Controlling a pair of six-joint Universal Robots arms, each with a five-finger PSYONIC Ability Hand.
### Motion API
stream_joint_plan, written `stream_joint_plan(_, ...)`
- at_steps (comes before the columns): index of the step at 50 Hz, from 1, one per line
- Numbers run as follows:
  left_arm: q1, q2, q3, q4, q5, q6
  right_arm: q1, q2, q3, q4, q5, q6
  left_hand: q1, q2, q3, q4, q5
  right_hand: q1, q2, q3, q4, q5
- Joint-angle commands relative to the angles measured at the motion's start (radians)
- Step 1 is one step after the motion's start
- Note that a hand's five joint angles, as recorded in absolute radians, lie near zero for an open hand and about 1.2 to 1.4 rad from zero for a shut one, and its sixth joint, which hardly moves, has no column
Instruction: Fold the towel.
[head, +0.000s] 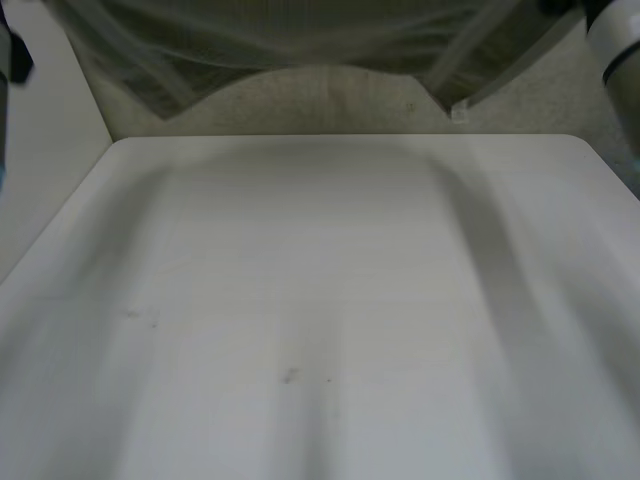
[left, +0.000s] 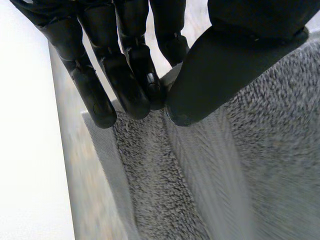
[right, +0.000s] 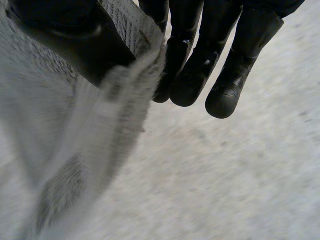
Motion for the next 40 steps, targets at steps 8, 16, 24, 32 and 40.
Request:
stream_joint_plan(8,0.024,-0.117,-0.439,0.212,0.082,0.043,-0.009,0.13,0.425,-0.075,-0.114,-0.136,0.187,0.178,0.179,0.178,0.184,0.052,0.062,0.06,0.052,0.043)
stream_joint_plan(16,0.024,-0.206,-0.546,0.223,0.125,0.202,-0.018,0.215,0.54,-0.123,-0.108,-0.239,0.187,0.178,0.179,0.178,0.184,0.052,0.062,0.06,0.052,0.043)
stream_joint_plan(24,0.026,-0.126,-0.652,0.16,0.128,0.348,-0.042,0.068,0.658,-0.07,-0.1,-0.25,0.187,0.178,0.179,0.178,0.184,0.052,0.062,0.06,0.052,0.043)
stream_joint_plan(32,0.026,0.055,-0.776,0.026,0.128,0.393,-0.053,-0.108,0.736,0.136,-0.097,-0.253,0.187,0.178,0.179,0.178,0.184,0.052,0.062,0.06,0.052,0.043)
stream_joint_plan(40,0.026,0.385,-0.897,-0.176,0.139,0.448,-0.131,-0.369,0.801,0.5,-0.096,-0.345,0.187,0.178,0.179,0.178,0.184,0.052,0.062,0.06,0.052,0.043)
